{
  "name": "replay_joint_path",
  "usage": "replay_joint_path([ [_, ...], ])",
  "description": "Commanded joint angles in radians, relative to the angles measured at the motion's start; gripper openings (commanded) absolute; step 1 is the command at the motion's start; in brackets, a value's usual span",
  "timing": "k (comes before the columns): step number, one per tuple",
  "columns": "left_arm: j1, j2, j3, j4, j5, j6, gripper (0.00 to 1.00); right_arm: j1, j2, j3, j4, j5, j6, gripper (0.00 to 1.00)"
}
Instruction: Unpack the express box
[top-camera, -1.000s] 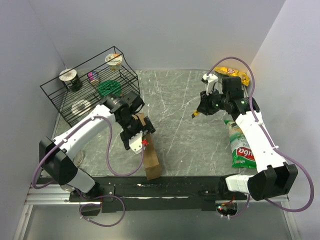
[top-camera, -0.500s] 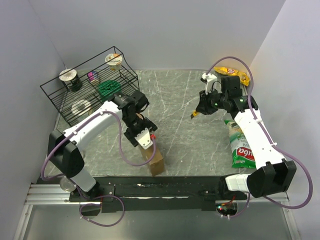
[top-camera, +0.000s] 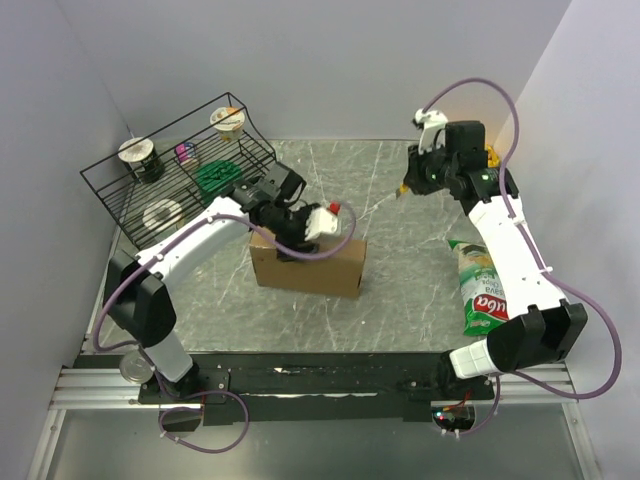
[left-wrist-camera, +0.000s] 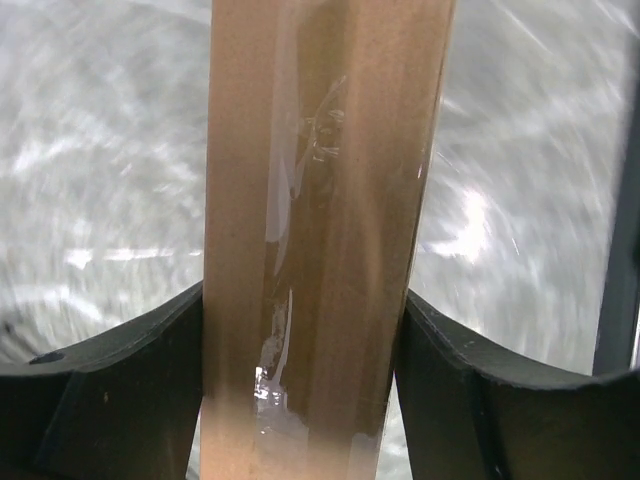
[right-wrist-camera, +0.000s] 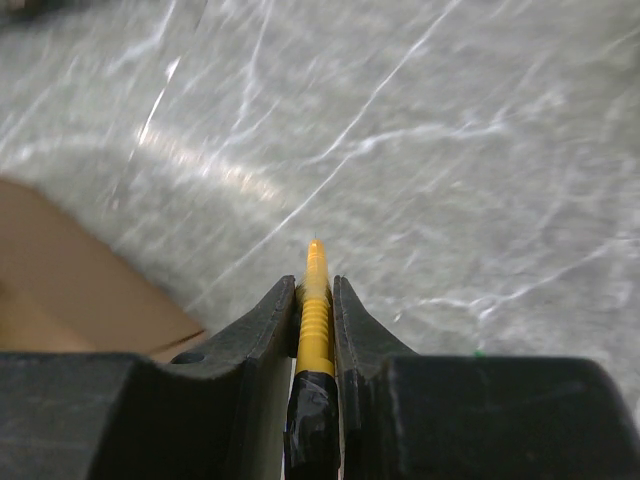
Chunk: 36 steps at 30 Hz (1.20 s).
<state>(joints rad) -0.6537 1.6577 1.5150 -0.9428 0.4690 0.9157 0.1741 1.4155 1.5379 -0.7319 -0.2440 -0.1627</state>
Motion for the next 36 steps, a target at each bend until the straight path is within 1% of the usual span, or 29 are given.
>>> replay_joint_path([
  [1, 0.003, 0.036, 0.088, 0.252, -0.197, -0.470, 0.69, 0.002, 0.000, 0.109, 0.089, 0.103, 0.092, 0.00],
  [2, 0.003, 0.045, 0.102, 0.251, -0.222, -0.541, 0.69, 0.004, 0.008, 0.149, 0.083, 0.101, 0.107, 0.00],
  [4, 0.003, 0.082, 0.128, 0.221, -0.248, -0.586, 0.69, 0.002, 0.040, 0.189, 0.046, 0.055, 0.150, 0.00],
  [5, 0.003, 0.092, 0.129, 0.211, -0.251, -0.598, 0.69, 0.002, 0.048, 0.205, 0.040, 0.043, 0.160, 0.00],
  [6, 0.002, 0.106, 0.128, 0.207, -0.248, -0.604, 0.69, 0.002, 0.048, 0.200, 0.042, 0.010, 0.214, 0.00],
  [9, 0.002, 0.109, 0.110, 0.205, -0.242, -0.638, 0.69, 0.021, 0.036, 0.192, 0.031, -0.023, 0.244, 0.00],
  [12, -0.006, 0.102, 0.073, 0.216, -0.234, -0.646, 0.69, 0.077, 0.002, 0.148, 0.034, 0.014, 0.191, 0.00],
  [14, -0.015, 0.102, 0.050, 0.210, -0.239, -0.640, 0.68, 0.091, -0.006, 0.117, 0.028, 0.020, 0.172, 0.00],
  [16, -0.018, 0.093, 0.022, 0.208, -0.214, -0.614, 0.67, 0.091, -0.004, 0.105, 0.028, 0.017, 0.172, 0.00],
  [19, -0.029, 0.034, -0.038, 0.274, -0.256, -0.580, 0.64, 0.093, -0.015, 0.084, 0.054, 0.011, 0.134, 0.00],
  [22, -0.049, -0.022, -0.074, 0.326, -0.308, -0.546, 0.64, 0.091, -0.039, 0.061, 0.069, 0.006, 0.112, 0.00],
  [26, -0.078, -0.035, -0.070, 0.326, -0.362, -0.515, 0.66, 0.093, -0.098, -0.030, 0.095, -0.015, 0.120, 0.00],
  [29, -0.096, -0.015, -0.039, 0.282, -0.377, -0.528, 0.66, 0.094, -0.156, -0.108, 0.147, -0.040, 0.160, 0.00],
  [30, -0.103, -0.007, -0.036, 0.273, -0.380, -0.529, 0.66, 0.096, -0.173, -0.130, 0.164, -0.035, 0.198, 0.00],
  [33, -0.124, -0.007, -0.053, 0.265, -0.398, -0.537, 0.65, 0.126, -0.274, -0.269, 0.279, 0.020, 0.216, 0.00],
  [34, -0.132, -0.004, -0.056, 0.262, -0.395, -0.546, 0.65, 0.137, -0.303, -0.345, 0.325, 0.055, 0.213, 0.00],
  [35, -0.133, -0.003, -0.056, 0.251, -0.395, -0.552, 0.65, 0.145, -0.347, -0.370, 0.375, 0.064, 0.209, 0.00],
  [36, -0.133, 0.002, -0.055, 0.248, -0.388, -0.557, 0.65, 0.166, -0.357, -0.384, 0.387, 0.071, 0.204, 0.00],
])
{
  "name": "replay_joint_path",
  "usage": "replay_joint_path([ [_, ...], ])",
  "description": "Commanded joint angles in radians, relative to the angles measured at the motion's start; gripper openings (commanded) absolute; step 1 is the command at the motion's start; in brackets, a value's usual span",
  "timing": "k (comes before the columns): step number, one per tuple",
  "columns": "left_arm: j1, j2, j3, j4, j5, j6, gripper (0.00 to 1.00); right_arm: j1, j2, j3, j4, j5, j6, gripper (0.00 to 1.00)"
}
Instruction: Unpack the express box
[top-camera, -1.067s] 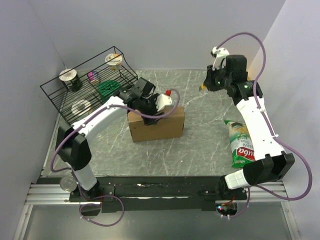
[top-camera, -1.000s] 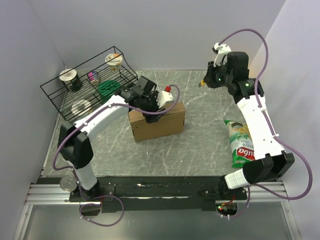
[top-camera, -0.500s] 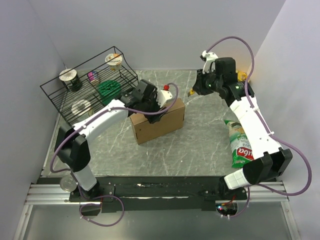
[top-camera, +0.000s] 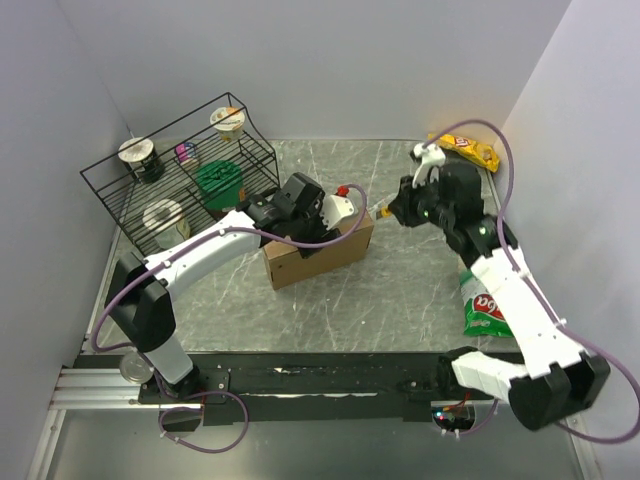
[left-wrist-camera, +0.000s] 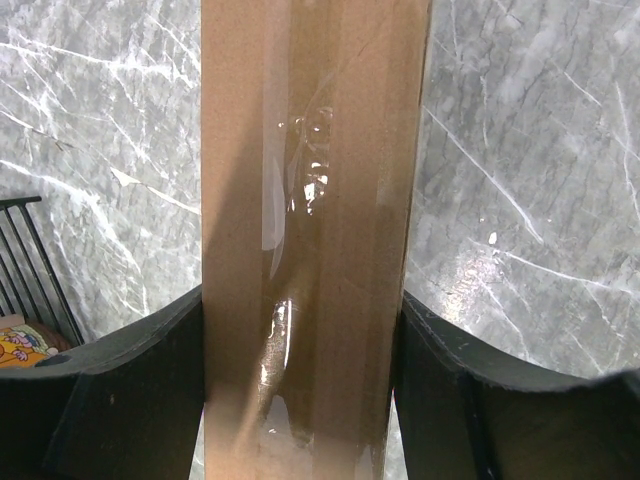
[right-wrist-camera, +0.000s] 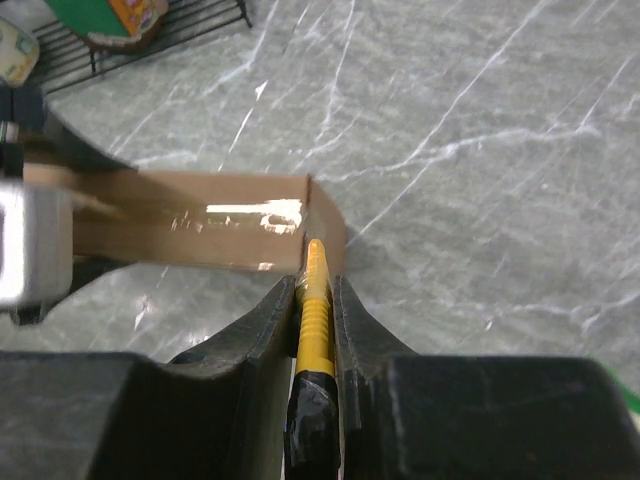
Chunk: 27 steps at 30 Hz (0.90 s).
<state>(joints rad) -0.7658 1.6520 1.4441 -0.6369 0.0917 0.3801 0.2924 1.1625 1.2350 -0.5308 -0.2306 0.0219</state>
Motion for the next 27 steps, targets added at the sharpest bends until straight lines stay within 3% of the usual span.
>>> replay_joint_path([
  [1, -0.023, 0.009, 0.015, -0.058, -0.010, -0.026, 0.65, 0.053, -0.110, -0.091, 0.189, 0.075, 0.019, 0.00],
  [12, -0.027, 0.019, -0.001, -0.061, -0.007, -0.029, 0.65, 0.142, -0.113, -0.124, 0.295, 0.198, -0.013, 0.00],
  [27, -0.030, 0.020, -0.005, -0.055, 0.000, -0.040, 0.64, 0.179, -0.011, -0.065, 0.256, 0.235, -0.068, 0.00],
])
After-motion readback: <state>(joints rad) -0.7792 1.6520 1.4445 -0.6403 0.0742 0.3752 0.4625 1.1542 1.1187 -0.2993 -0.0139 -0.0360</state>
